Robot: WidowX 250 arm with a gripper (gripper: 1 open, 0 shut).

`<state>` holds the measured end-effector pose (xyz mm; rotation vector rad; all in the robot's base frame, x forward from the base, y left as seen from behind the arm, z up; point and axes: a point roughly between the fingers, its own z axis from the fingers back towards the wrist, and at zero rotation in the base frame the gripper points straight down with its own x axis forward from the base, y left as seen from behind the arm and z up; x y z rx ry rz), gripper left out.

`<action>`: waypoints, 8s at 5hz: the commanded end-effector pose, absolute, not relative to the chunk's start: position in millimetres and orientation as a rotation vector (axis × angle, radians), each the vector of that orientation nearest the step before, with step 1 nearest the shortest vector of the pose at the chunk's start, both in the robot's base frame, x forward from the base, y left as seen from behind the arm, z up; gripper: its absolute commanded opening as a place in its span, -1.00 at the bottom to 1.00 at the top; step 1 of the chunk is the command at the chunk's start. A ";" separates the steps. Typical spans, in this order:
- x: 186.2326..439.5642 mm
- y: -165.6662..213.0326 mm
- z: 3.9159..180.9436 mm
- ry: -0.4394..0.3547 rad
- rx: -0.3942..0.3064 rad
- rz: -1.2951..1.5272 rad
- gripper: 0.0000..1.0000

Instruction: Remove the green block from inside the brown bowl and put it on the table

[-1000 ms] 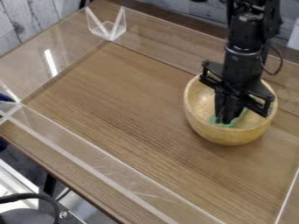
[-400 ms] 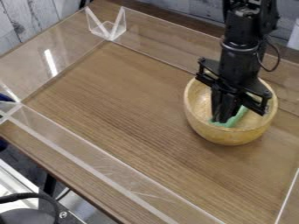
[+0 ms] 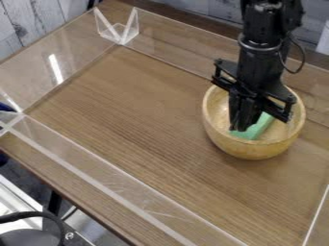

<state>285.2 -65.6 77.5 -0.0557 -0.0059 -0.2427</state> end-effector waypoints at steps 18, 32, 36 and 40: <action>302.1 -66.2 42.7 0.012 -0.038 -0.322 -1.00; 321.1 -35.9 45.3 -0.012 -0.029 -0.178 -1.00; 289.3 1.2 62.7 -0.006 0.025 -0.097 -1.00; 269.0 28.7 28.6 0.093 0.029 -0.055 -1.00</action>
